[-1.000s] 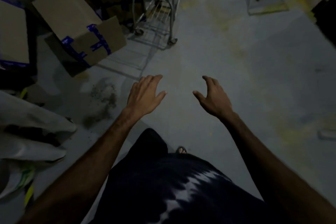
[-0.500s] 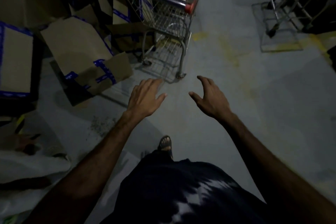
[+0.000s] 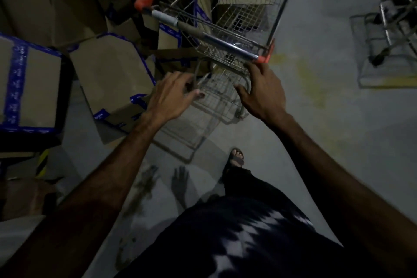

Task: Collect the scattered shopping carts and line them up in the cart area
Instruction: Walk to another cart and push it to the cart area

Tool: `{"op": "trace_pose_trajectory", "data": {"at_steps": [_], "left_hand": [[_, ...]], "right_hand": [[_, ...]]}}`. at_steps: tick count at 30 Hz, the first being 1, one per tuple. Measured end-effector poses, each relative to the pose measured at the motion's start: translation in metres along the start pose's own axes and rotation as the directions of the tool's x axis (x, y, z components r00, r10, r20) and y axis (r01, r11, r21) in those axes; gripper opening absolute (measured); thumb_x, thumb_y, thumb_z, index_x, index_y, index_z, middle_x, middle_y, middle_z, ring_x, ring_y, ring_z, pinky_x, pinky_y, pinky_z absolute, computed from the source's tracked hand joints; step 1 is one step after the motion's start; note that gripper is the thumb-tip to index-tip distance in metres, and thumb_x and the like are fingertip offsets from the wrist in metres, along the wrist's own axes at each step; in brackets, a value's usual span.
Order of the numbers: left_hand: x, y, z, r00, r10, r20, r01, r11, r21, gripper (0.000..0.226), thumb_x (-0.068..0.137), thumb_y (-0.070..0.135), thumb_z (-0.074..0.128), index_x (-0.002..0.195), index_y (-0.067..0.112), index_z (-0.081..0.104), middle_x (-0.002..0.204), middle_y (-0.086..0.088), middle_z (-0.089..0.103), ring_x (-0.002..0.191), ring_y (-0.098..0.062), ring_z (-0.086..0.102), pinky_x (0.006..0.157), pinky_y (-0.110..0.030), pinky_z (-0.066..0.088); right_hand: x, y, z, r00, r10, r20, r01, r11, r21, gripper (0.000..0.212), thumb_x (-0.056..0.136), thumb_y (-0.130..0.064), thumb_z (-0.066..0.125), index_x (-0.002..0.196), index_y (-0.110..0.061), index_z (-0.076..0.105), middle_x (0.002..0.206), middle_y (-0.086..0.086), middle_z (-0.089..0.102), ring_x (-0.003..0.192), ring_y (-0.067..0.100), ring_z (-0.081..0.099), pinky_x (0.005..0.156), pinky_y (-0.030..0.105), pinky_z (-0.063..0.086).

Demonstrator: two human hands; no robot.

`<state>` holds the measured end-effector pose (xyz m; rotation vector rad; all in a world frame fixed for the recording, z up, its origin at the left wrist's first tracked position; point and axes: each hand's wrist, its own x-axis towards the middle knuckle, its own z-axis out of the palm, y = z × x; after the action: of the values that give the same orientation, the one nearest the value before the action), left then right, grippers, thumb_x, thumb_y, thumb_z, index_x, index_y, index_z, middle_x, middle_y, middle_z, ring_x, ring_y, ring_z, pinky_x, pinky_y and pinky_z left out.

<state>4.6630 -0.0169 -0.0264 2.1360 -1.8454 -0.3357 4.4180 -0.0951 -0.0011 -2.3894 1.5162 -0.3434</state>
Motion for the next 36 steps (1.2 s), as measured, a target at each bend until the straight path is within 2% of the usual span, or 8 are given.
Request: {"op": "trace_pose_trajectory", "data": {"at_steps": [3, 10, 14, 18, 21, 23, 26, 36], "left_hand": [[0.051, -0.019, -0.019, 0.999, -0.018, -0.043, 0.02, 0.999, 0.048, 0.054, 0.1, 0.052, 0.064, 0.141, 0.017, 0.062, 0.135, -0.01, 0.064, 0.125, -0.034, 0.056, 0.101, -0.049, 0.05], [0.153, -0.056, -0.038, 0.997, 0.065, -0.047, -0.054, 0.976, 0.21, 0.055, 0.1, 0.06, 0.056, 0.132, 0.016, 0.065, 0.13, -0.013, 0.067, 0.121, -0.034, 0.058, 0.096, -0.052, 0.053], [0.183, -0.077, -0.034, 0.994, 0.098, -0.041, -0.082, 0.954, 0.289, 0.063, 0.097, 0.07, 0.049, 0.126, 0.016, 0.064, 0.121, -0.013, 0.06, 0.114, -0.033, 0.053, 0.089, -0.051, 0.051], [0.208, -0.1, -0.036, 0.98, 0.197, -0.034, -0.173, 0.921, 0.35, 0.071, 0.089, 0.08, 0.052, 0.119, 0.017, 0.067, 0.118, -0.015, 0.052, 0.109, -0.033, 0.048, 0.089, -0.048, 0.047], [0.232, -0.12, -0.038, 0.956, 0.289, 0.044, -0.289, 0.908, 0.303, 0.071, 0.084, 0.086, 0.054, 0.103, 0.019, 0.071, 0.112, -0.013, 0.055, 0.106, -0.031, 0.051, 0.092, -0.047, 0.044], [0.249, -0.13, -0.039, 0.934, 0.334, 0.126, -0.356, 0.889, 0.286, 0.075, 0.083, 0.092, 0.047, 0.084, 0.02, 0.066, 0.092, -0.005, 0.06, 0.086, -0.025, 0.057, 0.079, -0.04, 0.045], [0.275, -0.133, -0.04, 0.893, 0.353, 0.278, -0.427, 0.861, 0.277, 0.085, 0.077, 0.103, 0.037, 0.064, 0.021, 0.055, 0.06, 0.0, 0.056, 0.054, -0.019, 0.053, 0.056, -0.031, 0.039], [0.278, -0.108, -0.027, 0.72, 0.465, 0.515, -0.645, 0.722, 0.25, 0.103, 0.064, 0.112, 0.012, 0.061, 0.02, 0.059, 0.055, 0.002, 0.057, 0.049, -0.015, 0.056, 0.058, -0.031, 0.052]], "right_hand": [[0.053, -0.005, 0.002, 0.999, -0.034, -0.032, 0.033, 0.999, -0.021, 0.059, 0.097, -0.046, 0.064, 0.145, -0.014, 0.052, 0.139, 0.015, 0.056, 0.123, 0.035, 0.056, 0.104, 0.05, 0.049], [0.135, 0.001, 0.011, 0.969, -0.007, 0.246, 0.025, 0.997, -0.068, 0.062, 0.102, -0.055, 0.056, 0.151, -0.019, 0.042, 0.141, 0.013, 0.053, 0.126, 0.033, 0.057, 0.102, 0.053, 0.046], [0.151, 0.007, 0.021, 0.935, 0.036, 0.352, -0.035, 0.999, -0.01, 0.062, 0.099, -0.06, 0.058, 0.144, -0.019, 0.046, 0.138, 0.016, 0.052, 0.121, 0.032, 0.057, 0.1, 0.053, 0.053], [0.151, 0.004, 0.019, 0.91, 0.106, 0.401, -0.078, 0.993, -0.086, 0.06, 0.099, -0.074, 0.041, 0.131, -0.026, 0.058, 0.121, 0.006, 0.067, 0.111, 0.029, 0.066, 0.103, 0.058, 0.044], [0.151, 0.0, 0.019, 0.912, 0.226, 0.344, -0.188, 0.972, -0.14, 0.076, 0.091, -0.089, 0.024, 0.085, -0.024, 0.062, 0.088, 0.001, 0.07, 0.09, 0.027, 0.069, 0.107, 0.064, 0.037], [0.153, 0.001, 0.026, 0.91, 0.285, 0.299, -0.246, 0.955, -0.163, 0.086, 0.085, -0.095, 0.013, 0.067, -0.022, 0.055, 0.072, -0.001, 0.064, 0.08, 0.024, 0.067, 0.114, 0.069, 0.028], [0.153, 0.0, 0.033, 0.895, 0.347, 0.279, -0.287, 0.929, -0.234, 0.099, 0.075, -0.103, 0.003, 0.063, -0.024, 0.061, 0.068, -0.005, 0.062, 0.077, 0.02, 0.065, 0.12, 0.071, 0.012], [0.104, -0.011, 0.025, 0.829, 0.503, 0.246, -0.444, 0.858, -0.256, 0.066, 0.075, -0.104, 0.017, 0.062, -0.047, 0.049, 0.066, -0.003, 0.062, 0.087, 0.022, 0.068, 0.125, 0.065, 0.007]]}}
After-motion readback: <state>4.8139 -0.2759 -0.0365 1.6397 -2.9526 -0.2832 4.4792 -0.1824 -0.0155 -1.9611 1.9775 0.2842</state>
